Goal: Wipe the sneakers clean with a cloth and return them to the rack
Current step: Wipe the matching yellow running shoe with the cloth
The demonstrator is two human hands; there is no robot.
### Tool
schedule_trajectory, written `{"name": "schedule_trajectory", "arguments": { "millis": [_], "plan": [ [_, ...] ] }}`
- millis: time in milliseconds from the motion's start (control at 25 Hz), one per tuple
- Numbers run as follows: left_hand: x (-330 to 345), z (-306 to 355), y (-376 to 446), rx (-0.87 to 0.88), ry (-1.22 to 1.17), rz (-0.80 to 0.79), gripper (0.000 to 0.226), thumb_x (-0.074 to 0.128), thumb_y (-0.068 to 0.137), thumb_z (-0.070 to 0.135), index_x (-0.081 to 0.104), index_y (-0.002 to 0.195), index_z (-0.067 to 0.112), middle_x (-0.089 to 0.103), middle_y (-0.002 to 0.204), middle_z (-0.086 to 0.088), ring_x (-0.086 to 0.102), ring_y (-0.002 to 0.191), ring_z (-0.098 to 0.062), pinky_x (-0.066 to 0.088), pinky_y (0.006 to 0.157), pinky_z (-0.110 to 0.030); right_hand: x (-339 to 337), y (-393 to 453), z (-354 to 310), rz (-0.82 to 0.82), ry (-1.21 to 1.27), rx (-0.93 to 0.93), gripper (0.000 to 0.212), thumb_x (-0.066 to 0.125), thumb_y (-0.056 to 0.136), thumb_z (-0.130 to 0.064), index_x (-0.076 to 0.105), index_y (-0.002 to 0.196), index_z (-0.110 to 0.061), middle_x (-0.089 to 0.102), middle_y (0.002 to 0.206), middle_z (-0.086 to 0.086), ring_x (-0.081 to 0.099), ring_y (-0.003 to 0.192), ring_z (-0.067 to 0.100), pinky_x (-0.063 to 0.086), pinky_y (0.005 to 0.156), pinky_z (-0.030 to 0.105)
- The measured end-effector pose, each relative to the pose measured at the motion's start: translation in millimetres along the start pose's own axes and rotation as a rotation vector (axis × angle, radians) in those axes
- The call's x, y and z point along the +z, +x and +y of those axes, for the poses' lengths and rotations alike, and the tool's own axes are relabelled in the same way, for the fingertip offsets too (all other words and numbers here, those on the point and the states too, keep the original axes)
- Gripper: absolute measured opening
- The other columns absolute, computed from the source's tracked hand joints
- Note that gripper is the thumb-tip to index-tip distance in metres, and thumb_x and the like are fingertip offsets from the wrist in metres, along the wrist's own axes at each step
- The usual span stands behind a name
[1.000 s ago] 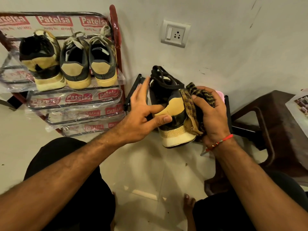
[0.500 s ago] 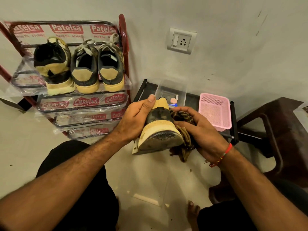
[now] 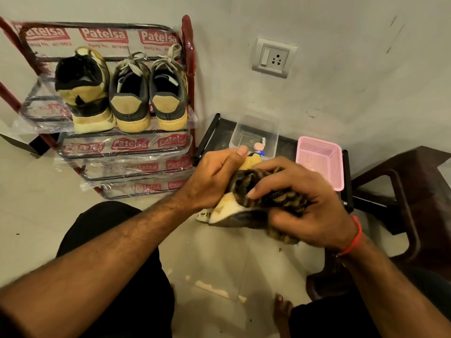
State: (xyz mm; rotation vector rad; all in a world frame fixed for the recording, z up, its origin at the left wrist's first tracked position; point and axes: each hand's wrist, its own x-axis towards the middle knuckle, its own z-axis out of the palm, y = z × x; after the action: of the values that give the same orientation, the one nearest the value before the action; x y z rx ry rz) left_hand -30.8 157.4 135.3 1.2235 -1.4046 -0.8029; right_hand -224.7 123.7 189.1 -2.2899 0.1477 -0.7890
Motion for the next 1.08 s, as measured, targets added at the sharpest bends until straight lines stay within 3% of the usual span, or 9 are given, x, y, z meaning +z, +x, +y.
{"name": "schedule_trajectory", "arguments": {
  "millis": [80, 240, 480, 600, 680, 760, 840, 1000, 1080],
  "plan": [
    [4.3, -2.6, 0.3, 0.053, 0.038, -0.056, 0.045, 0.036, 0.108, 0.023, 0.063, 0.08, 0.001, 0.059, 0.073, -0.009, 0.06, 0.07, -0.026, 0.049, 0.065, -0.039, 6.9, 0.9, 2.0, -0.079, -0.108, -0.031, 0.027, 0.075, 0.078, 0.004, 0.073, 0.103, -0.004, 0.064, 0.115, 0.012, 0.063, 0.11, 0.022, 0.048, 0.095, 0.027],
    [7.2, -7.2, 3.7, 0.119, 0.107, 0.066, 0.056, 0.036, 0.107, 0.036, 0.063, 0.082, -0.006, 0.059, 0.074, -0.02, 0.057, 0.07, -0.037, 0.047, 0.065, -0.052, -7.8, -5.5, 19.7, -0.029, -0.26, -0.005, 0.026, 0.073, 0.081, 0.002, 0.074, 0.104, -0.009, 0.062, 0.12, 0.009, 0.061, 0.112, 0.017, 0.047, 0.094, 0.023],
    [13.6, -8.9, -0.9, 0.052, 0.071, 0.158, 0.05, 0.039, 0.106, 0.039, 0.07, 0.083, 0.007, 0.059, 0.063, -0.018, 0.055, 0.055, -0.032, 0.043, 0.048, -0.038, -30.6, -11.0, 28.3, -0.137, -0.049, 0.071, 0.033, 0.068, 0.07, 0.013, 0.075, 0.094, -0.008, 0.065, 0.115, 0.01, 0.064, 0.109, 0.02, 0.049, 0.093, 0.029],
    [8.8, -7.0, -0.9, 0.016, 0.056, 0.181, 0.048, 0.041, 0.105, 0.04, 0.069, 0.078, 0.013, 0.058, 0.06, -0.013, 0.054, 0.052, -0.027, 0.042, 0.047, -0.032, -36.2, -17.2, 34.0, -0.247, -0.106, 0.134, 0.025, 0.066, 0.069, 0.006, 0.075, 0.084, -0.012, 0.069, 0.1, 0.003, 0.067, 0.091, 0.014, 0.054, 0.079, 0.028],
    [0.3, -6.4, 2.1, -0.041, -0.025, 0.241, 0.059, 0.041, 0.1, 0.05, 0.063, 0.072, 0.003, 0.054, 0.061, -0.021, 0.054, 0.055, -0.035, 0.043, 0.049, -0.039, -33.9, -23.3, 38.2, -0.222, -0.151, 0.174, 0.019, 0.062, 0.07, -0.004, 0.075, 0.081, -0.013, 0.069, 0.092, 0.0, 0.067, 0.084, 0.012, 0.056, 0.072, 0.034],
    [-3.7, -7.2, 5.1, -0.021, -0.042, 0.27, 0.065, 0.04, 0.103, 0.046, 0.06, 0.076, -0.009, 0.053, 0.065, -0.029, 0.054, 0.059, -0.041, 0.043, 0.05, -0.041, -30.3, -23.7, 33.2, -0.048, -0.053, 0.152, 0.021, 0.058, 0.07, -0.006, 0.073, 0.084, -0.007, 0.068, 0.096, 0.007, 0.066, 0.091, 0.014, 0.054, 0.08, 0.028],
    [1.1, -4.4, 3.8, 0.047, 0.044, 0.226, 0.053, 0.039, 0.107, 0.035, 0.065, 0.079, -0.002, 0.056, 0.064, -0.018, 0.055, 0.057, -0.028, 0.043, 0.052, -0.033, -24.3, -16.6, 20.3, 0.085, 0.017, 0.089, 0.027, 0.058, 0.069, 0.006, 0.069, 0.092, -0.005, 0.065, 0.105, 0.015, 0.064, 0.1, 0.021, 0.05, 0.088, 0.027],
    [9.4, -13.2, 2.9, 0.107, 0.156, 0.128, 0.054, 0.038, 0.106, 0.037, 0.066, 0.077, 0.001, 0.059, 0.067, -0.013, 0.056, 0.059, -0.028, 0.045, 0.054, -0.041, -5.2, -6.6, 13.7, -0.063, -0.138, -0.005, 0.031, 0.066, 0.073, 0.008, 0.073, 0.099, -0.006, 0.064, 0.116, 0.01, 0.062, 0.11, 0.023, 0.05, 0.094, 0.031],
    [9.4, -14.8, 2.0, 0.136, 0.218, 0.101, 0.048, 0.04, 0.108, 0.031, 0.064, 0.075, 0.007, 0.057, 0.067, -0.004, 0.056, 0.062, -0.018, 0.043, 0.058, -0.034, -13.9, -11.7, 28.3, -0.127, -0.227, 0.031, 0.028, 0.07, 0.071, 0.004, 0.076, 0.093, -0.011, 0.066, 0.112, 0.004, 0.063, 0.104, 0.016, 0.051, 0.09, 0.029]
  ]
}}
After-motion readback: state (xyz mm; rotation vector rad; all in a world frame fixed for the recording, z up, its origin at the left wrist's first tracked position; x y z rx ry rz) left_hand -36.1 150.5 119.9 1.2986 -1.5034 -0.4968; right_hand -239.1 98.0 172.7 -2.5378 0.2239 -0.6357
